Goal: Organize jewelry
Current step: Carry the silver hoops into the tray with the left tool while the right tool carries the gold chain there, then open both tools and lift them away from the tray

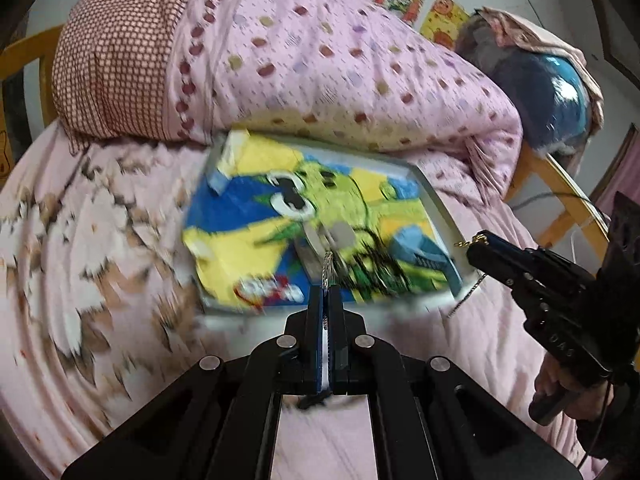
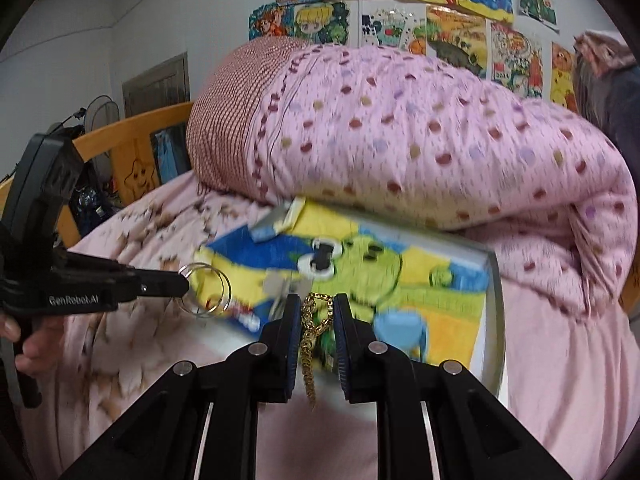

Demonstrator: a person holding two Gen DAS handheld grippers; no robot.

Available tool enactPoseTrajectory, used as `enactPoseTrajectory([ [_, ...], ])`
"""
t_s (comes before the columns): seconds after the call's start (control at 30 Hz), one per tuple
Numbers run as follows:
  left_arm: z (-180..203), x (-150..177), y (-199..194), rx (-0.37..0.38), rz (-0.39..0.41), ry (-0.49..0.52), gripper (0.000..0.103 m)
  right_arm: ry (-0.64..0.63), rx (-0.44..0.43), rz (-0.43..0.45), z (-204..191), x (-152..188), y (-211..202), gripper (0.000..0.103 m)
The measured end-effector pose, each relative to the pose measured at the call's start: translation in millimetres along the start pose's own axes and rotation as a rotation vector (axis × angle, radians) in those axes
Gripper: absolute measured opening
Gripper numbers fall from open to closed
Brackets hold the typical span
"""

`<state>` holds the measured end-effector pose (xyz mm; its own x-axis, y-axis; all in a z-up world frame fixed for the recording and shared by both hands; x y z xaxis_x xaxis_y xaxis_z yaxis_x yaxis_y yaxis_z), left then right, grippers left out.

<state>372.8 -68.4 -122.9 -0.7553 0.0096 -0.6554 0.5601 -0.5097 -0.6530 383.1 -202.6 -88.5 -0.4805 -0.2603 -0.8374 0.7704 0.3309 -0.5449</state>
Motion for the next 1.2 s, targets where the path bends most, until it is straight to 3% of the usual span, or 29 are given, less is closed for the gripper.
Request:
enactPoseTrajectory([
  [0.2,-24.5,-25.3,20.8,-0.06,0.014,0.0,0.0,0.05,0.011,-0.023,10.2,-16.8,41.2,0.016],
  [0.43,-37.5,-20.8,48.4,-0.082,-0.048,0.02,0.0,0.101,0.029,-0.107,28.2,8.4,70.1,0.016],
  [0.67,-47.2,-7.3,67.1,-0.092,-0.116,-0.006,0.0,0.117,0.041,-0.169,37.2,38.8,79.3,0.016],
  [0.93,-50.7,2.2,70.4,-0.118,-0.155,-0.024,0.001,0.133,0.039,-0.188,37.0,49.5,73.9,0.018],
  [0.97,-51.1,2.7,70.2,-0.121,-0.16,-0.029,0.004,0.136,0.039,-0.186,37.4,50.1,71.4,0.02],
  [1.03,-52.3,3.2,68.6,-0.125,-0.17,-0.051,0.021,0.144,0.045,-0.174,39.1,50.3,65.9,0.035],
  [1.07,-52.7,2.5,66.8,-0.123,-0.165,-0.067,0.041,0.149,0.049,-0.164,40.5,50.0,61.4,0.038],
  [1.1,-53.4,0.7,62.8,-0.124,-0.148,-0.083,0.052,0.153,0.05,-0.152,41.7,49.1,56.2,0.042],
  [1.2,-53.0,-4.9,48.4,-0.115,-0.095,-0.113,0.055,0.163,0.062,-0.121,45.1,45.1,39.9,0.047],
])
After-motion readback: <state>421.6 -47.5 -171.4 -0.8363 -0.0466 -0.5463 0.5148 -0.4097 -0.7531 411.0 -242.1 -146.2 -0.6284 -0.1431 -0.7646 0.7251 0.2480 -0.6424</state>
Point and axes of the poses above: each gripper's, at about its wrist camera, not at the fingertips, and y roughly the way its jaws point, z to its right, x to its underside, the point moved 8 cm from there along y, roughly the way its jaws point, and after that the axes turned 5 degrees about x, right-handed, at the moved point
